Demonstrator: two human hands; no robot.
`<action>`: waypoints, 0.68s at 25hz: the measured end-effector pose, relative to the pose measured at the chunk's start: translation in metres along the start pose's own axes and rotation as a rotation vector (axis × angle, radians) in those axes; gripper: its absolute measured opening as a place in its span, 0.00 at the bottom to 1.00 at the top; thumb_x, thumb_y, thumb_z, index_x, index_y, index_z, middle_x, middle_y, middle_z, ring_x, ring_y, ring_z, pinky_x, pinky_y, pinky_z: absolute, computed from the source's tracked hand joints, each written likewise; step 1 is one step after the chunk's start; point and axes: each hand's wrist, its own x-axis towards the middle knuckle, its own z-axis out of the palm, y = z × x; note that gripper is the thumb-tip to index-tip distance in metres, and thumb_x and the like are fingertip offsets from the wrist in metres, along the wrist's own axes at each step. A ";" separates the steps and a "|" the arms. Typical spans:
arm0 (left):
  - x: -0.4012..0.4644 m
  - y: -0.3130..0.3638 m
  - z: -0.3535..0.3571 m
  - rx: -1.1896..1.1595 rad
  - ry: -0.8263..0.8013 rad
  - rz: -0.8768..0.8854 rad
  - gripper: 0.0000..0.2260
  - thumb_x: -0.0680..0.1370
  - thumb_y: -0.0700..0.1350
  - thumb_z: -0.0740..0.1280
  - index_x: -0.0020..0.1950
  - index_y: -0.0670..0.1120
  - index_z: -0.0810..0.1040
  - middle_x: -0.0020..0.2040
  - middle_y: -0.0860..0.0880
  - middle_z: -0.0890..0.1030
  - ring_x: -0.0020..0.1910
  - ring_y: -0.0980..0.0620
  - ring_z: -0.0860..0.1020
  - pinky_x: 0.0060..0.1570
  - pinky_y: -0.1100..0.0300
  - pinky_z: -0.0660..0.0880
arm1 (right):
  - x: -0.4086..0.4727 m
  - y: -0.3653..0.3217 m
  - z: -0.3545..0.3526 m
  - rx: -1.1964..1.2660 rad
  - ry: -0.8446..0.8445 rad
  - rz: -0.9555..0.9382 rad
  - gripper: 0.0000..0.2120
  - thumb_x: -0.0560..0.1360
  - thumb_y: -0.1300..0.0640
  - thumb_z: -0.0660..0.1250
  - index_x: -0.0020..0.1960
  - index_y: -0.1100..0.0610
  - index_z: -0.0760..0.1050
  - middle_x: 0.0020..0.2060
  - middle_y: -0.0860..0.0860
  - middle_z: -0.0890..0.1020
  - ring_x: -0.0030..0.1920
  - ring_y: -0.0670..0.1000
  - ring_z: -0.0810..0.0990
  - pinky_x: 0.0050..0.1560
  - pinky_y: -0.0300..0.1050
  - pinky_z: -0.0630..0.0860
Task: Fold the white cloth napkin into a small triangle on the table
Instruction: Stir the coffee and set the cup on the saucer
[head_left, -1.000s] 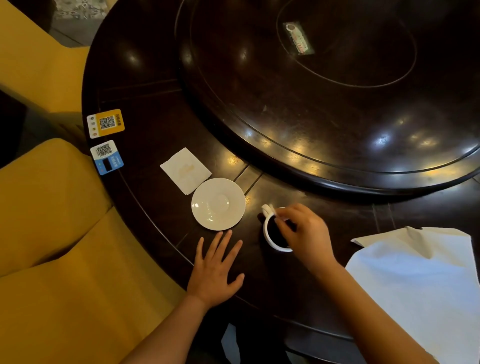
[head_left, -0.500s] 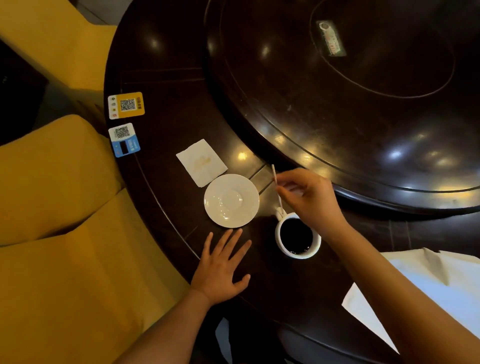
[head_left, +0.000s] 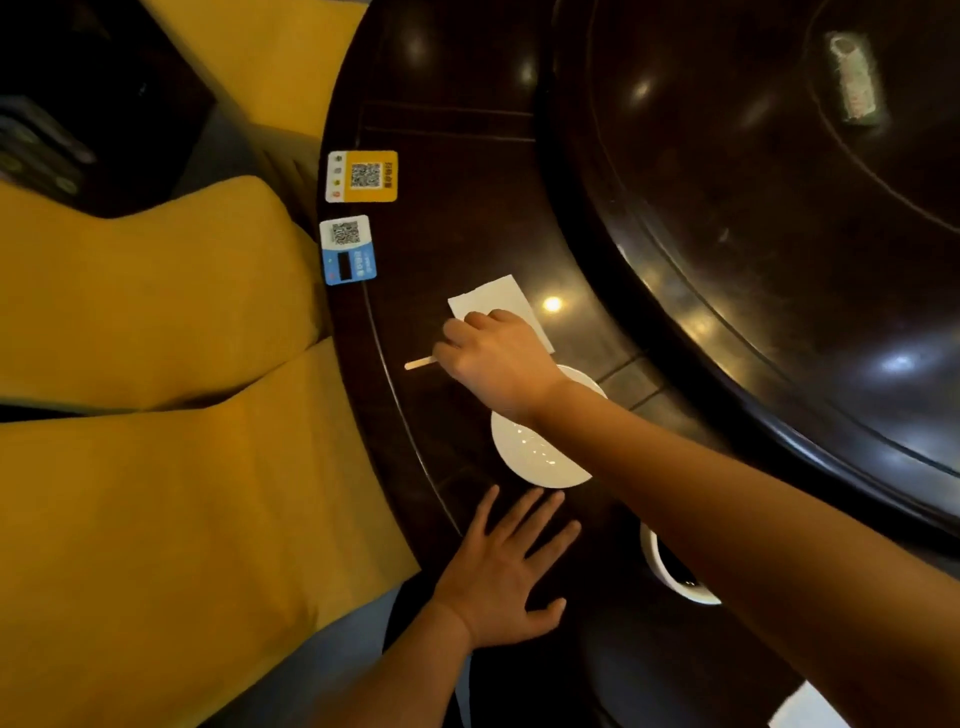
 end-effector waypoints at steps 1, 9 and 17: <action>0.000 0.000 0.000 -0.006 0.004 0.000 0.34 0.71 0.65 0.58 0.75 0.53 0.58 0.76 0.46 0.55 0.74 0.45 0.53 0.67 0.39 0.49 | 0.006 -0.002 0.005 -0.025 -0.036 -0.011 0.08 0.67 0.60 0.73 0.46 0.60 0.80 0.39 0.57 0.81 0.37 0.56 0.80 0.35 0.46 0.75; 0.000 -0.001 0.001 -0.004 -0.029 -0.007 0.34 0.73 0.65 0.55 0.76 0.53 0.52 0.78 0.46 0.50 0.75 0.45 0.49 0.68 0.40 0.45 | 0.021 0.005 0.022 -0.047 -0.275 0.006 0.14 0.76 0.60 0.63 0.61 0.61 0.73 0.56 0.60 0.76 0.55 0.58 0.76 0.53 0.49 0.73; 0.001 0.000 0.003 -0.001 -0.029 0.004 0.33 0.72 0.66 0.54 0.75 0.53 0.57 0.75 0.47 0.57 0.73 0.45 0.54 0.66 0.40 0.50 | -0.006 -0.015 0.042 0.027 -0.235 0.321 0.24 0.78 0.45 0.57 0.68 0.59 0.67 0.63 0.56 0.74 0.64 0.58 0.70 0.65 0.59 0.63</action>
